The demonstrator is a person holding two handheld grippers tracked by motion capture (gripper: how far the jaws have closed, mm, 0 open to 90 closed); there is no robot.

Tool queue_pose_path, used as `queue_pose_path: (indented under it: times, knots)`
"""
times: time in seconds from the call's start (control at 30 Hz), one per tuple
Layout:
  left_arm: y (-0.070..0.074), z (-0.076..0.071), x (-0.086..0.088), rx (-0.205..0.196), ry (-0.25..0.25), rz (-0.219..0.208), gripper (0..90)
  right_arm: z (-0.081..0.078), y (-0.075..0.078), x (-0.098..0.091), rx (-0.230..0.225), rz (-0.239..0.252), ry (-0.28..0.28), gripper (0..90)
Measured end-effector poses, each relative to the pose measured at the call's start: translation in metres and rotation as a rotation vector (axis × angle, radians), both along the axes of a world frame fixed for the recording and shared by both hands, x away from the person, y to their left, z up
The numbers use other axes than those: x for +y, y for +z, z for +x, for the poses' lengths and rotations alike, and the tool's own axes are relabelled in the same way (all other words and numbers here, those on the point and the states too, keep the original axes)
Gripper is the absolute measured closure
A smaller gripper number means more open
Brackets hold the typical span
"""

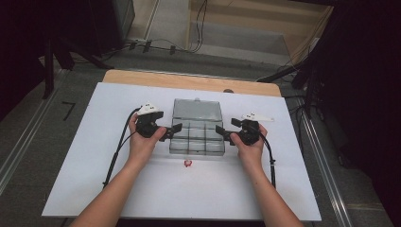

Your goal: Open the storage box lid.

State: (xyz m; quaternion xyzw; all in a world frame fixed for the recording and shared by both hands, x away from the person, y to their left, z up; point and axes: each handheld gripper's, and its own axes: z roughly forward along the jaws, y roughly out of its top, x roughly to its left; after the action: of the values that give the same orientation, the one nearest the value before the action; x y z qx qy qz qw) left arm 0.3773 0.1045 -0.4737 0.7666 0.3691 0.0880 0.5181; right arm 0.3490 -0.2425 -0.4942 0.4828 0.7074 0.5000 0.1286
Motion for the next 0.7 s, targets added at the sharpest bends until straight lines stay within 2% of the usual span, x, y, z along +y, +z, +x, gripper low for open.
queue_pose_path:
  times: [0.17, 0.23, 0.37, 0.7]
  knots:
    - [0.001, -0.014, 0.007, -0.01, -0.017, -0.011, 0.0, -0.012, 0.003, 0.0, -0.019, -0.008, 0.014, 8.2]
    - [0.001, -0.02, 0.01, -0.02, -0.018, -0.01, 0.0, -0.017, 0.003, 0.001, -0.024, -0.018, 0.025, 1.0]
    - [0.002, -0.031, 0.016, -0.032, -0.024, -0.013, 0.0, -0.028, 0.005, 0.004, -0.045, -0.052, 0.046, 0.6]
    - [0.001, -0.053, 0.034, -0.045, -0.021, -0.04, 0.0, -0.047, 0.006, 0.009, -0.06, -0.053, 0.092, 0.0]
